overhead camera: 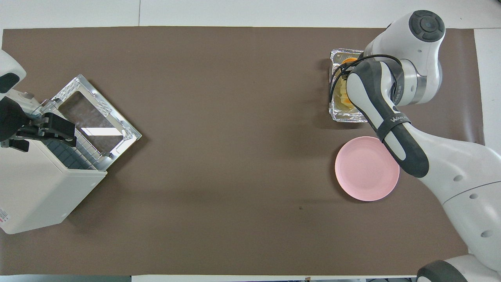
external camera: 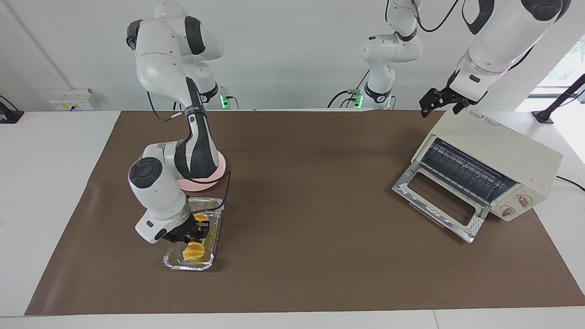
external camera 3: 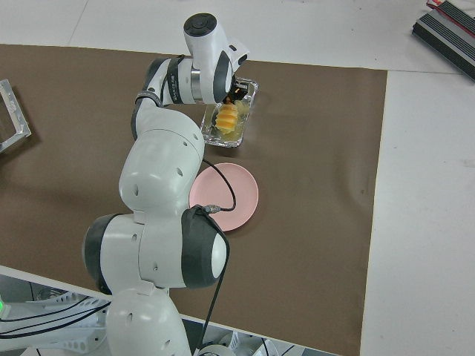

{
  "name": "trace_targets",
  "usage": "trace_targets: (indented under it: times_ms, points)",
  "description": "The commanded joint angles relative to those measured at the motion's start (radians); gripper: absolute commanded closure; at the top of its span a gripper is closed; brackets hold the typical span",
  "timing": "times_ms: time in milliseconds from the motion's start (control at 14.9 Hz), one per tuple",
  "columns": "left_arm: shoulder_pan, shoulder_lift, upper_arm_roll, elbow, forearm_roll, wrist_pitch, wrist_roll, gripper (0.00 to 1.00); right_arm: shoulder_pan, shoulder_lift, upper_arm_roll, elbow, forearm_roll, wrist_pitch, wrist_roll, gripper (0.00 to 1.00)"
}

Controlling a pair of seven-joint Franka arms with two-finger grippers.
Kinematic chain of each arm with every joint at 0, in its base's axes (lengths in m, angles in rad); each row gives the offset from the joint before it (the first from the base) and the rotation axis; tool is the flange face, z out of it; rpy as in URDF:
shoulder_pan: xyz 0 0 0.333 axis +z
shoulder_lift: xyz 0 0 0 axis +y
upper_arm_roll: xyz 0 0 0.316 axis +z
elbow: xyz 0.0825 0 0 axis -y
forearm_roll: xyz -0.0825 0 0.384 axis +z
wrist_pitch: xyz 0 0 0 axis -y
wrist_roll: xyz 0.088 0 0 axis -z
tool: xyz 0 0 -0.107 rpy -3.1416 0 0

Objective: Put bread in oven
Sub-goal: 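Carry the bread with the right gripper and lower it into the foil tray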

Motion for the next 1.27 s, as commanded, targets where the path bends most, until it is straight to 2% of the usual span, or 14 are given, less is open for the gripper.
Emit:
trace_targets:
  times_ms: [0,268,602,1004,1070,1137,1204]
  points:
    - [0.013,-0.035,-0.005,-0.040,-0.015,0.022,0.002,0.00,-0.014,-0.019,0.006,0.007,0.015,-0.029,0.019,0.00]
    - [0.013,-0.035,-0.005,-0.040,-0.015,0.022,0.003,0.00,-0.026,-0.054,0.004,0.017,0.007,-0.103,0.014,0.00]
    - [0.013,-0.035,-0.005,-0.040,-0.015,0.022,0.003,0.00,-0.067,-0.054,0.001,-0.001,-0.013,-0.075,-0.069,0.00]
    - [0.013,-0.035,-0.005,-0.040,-0.015,0.022,0.003,0.00,-0.072,-0.074,-0.002,-0.165,-0.040,0.098,-0.074,0.02]
    - [0.013,-0.035,-0.005,-0.040,-0.015,0.022,0.003,0.00,-0.072,-0.079,-0.002,-0.179,-0.040,0.104,-0.074,0.14]
    - [0.013,-0.035,-0.005,-0.040,-0.015,0.022,0.003,0.00,-0.071,-0.079,-0.002,-0.179,-0.040,0.103,-0.074,0.43]
    - [0.013,-0.035,-0.005,-0.040,-0.015,0.022,0.002,0.00,-0.069,-0.079,-0.002,-0.177,-0.039,0.099,-0.074,0.84]
